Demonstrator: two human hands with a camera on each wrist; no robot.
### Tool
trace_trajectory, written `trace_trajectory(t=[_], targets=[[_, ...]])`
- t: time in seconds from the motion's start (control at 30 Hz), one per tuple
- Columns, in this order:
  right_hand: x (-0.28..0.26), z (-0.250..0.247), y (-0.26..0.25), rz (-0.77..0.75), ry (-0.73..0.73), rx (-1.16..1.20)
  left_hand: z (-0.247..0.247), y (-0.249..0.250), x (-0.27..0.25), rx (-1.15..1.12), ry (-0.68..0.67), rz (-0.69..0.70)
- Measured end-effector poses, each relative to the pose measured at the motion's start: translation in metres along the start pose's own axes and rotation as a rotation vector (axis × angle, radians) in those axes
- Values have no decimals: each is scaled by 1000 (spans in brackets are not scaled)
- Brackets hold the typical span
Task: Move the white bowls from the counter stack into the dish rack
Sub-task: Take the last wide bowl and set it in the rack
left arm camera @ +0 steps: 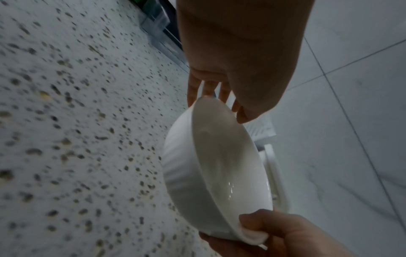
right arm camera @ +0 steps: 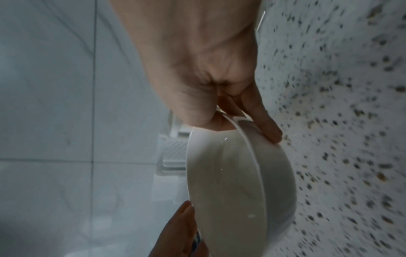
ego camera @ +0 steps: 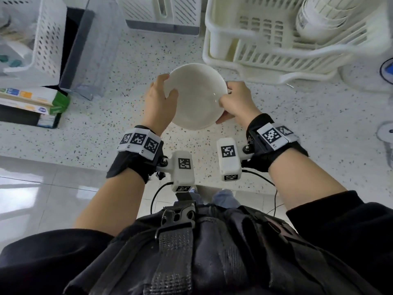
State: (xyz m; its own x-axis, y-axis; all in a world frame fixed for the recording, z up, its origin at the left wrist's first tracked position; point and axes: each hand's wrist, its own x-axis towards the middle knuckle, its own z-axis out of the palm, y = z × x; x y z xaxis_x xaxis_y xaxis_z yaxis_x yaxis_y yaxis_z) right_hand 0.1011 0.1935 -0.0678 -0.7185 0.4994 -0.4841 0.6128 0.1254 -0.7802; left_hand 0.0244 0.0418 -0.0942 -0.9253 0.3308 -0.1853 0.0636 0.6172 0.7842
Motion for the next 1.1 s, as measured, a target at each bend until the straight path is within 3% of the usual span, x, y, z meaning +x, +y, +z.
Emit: trace_trajectory(t=[0.17, 0.53, 0.77, 1.1], targets=[[-6, -59, 3, -35, 64, 104, 28, 57, 0, -115, 74, 94], [12, -175, 20, -95, 242, 344, 100, 151, 1, -251, 50, 291], [42, -196, 7, -83, 252, 548, 109, 164, 32, -227, 45, 343], [126, -184, -21, 79, 299, 582, 94, 163, 107, -76, 43, 274]])
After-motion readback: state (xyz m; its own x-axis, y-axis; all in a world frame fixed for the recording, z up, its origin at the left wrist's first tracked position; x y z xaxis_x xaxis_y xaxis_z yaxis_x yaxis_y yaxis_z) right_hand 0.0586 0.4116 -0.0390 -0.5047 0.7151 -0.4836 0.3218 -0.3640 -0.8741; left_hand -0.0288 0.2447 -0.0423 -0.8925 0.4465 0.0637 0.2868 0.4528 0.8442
